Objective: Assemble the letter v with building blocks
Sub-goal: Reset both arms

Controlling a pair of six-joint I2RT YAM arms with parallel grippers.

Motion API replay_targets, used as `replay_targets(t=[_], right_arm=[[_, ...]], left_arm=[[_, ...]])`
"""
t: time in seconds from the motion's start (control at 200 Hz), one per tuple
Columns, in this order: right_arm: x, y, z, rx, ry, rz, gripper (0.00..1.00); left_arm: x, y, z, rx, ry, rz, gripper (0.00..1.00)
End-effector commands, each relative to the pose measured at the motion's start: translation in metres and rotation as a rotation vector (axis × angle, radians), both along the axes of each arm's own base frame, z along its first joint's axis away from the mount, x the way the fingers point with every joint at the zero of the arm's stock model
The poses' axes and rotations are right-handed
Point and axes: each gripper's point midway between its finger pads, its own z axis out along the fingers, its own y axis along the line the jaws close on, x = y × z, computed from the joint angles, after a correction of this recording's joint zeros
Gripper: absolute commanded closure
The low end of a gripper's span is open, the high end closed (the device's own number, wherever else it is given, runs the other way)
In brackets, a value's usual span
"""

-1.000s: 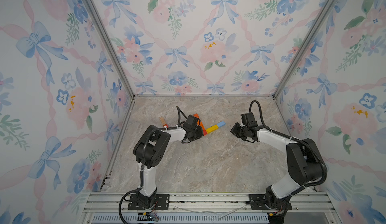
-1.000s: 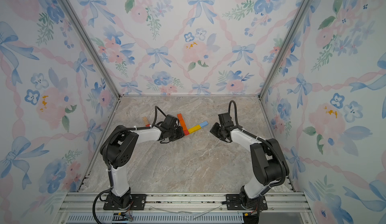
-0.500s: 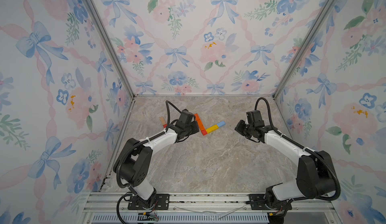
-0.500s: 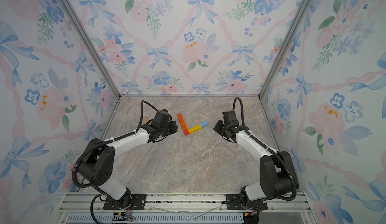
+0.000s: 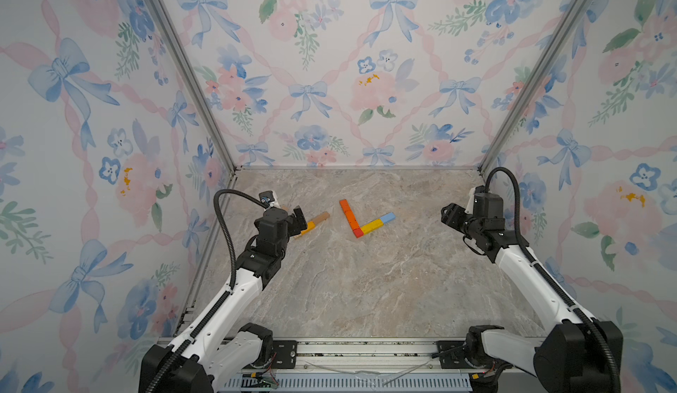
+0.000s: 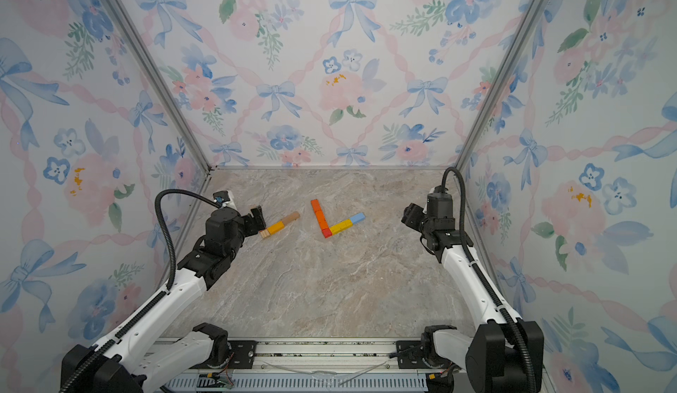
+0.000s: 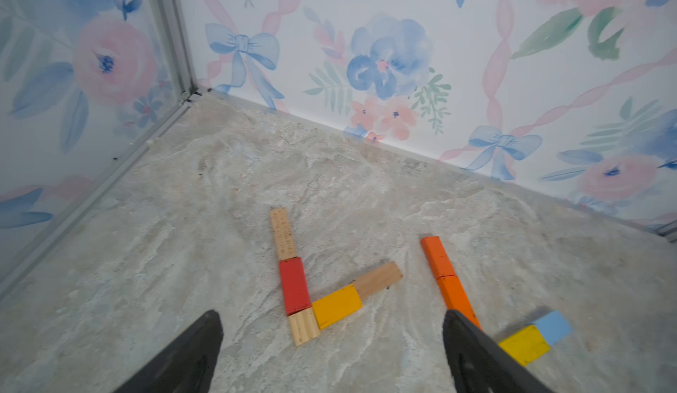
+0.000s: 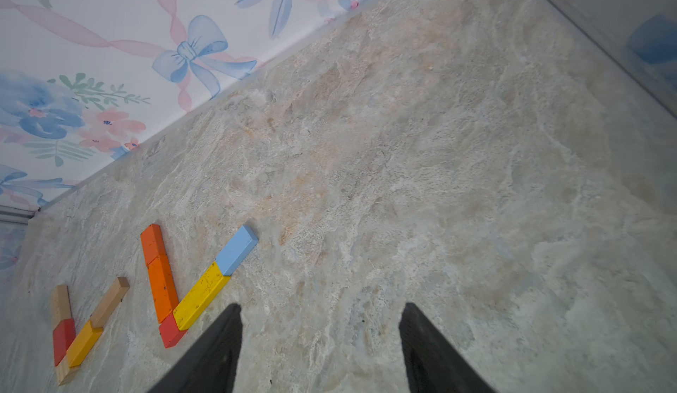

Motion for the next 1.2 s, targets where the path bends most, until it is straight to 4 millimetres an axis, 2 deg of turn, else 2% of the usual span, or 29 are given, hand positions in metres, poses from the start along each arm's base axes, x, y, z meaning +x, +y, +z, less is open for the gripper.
replay_targets(t=[0.0,0.1,0.13,0.255,0.385,0.495,0.645,0.74,0.885,1.015,1.195], right_arm=[[-0.005,-0.011,-0.002,-0.099,-0.022,0.020,0.14],[-0.008,-0.017,-0.004,-0.132,-0.031,0.019,0.00],[-0.010,-0.017,-0.006,-0.140,-0.034,0.022,0.04],[-0.013,-0.023,-0.013,-0.176,-0.057,0.013,0.04],[-0.018,-0.040,-0.030,-0.244,-0.075,-0.063,0.04],[-0.020,-0.053,-0.035,-0.309,-0.136,-0.117,0.04],[-0.020,-0.052,-0.042,-0.412,-0.269,-0.079,0.04],[-0.019,-0.056,-0.050,-0.459,-0.270,-0.076,0.04],[-0.013,-0.054,-0.067,-0.473,-0.258,-0.069,0.04],[-0.003,-0.049,-0.064,-0.497,-0.289,-0.060,0.04],[0.008,-0.045,-0.061,-0.510,-0.329,-0.060,0.04]], left_arm=[[-0.007,0.031,-0.012,0.126,-0.011,0.101,0.02],[-0.010,0.041,-0.022,0.192,-0.023,0.117,0.02],[-0.011,0.045,-0.025,0.214,-0.030,0.128,0.02],[-0.016,0.061,-0.034,0.254,-0.048,0.204,0.02],[-0.021,0.077,-0.044,0.274,-0.067,0.263,0.02],[-0.024,0.084,-0.057,0.275,-0.083,0.263,0.02],[-0.030,0.084,-0.068,0.257,-0.168,0.216,0.02],[-0.033,0.087,-0.069,0.248,-0.208,0.209,0.02],[-0.026,0.084,-0.077,0.255,-0.189,0.163,0.02],[-0.020,0.078,-0.085,0.259,-0.179,0.119,0.02],[-0.011,0.072,-0.082,0.277,-0.204,0.073,0.02]])
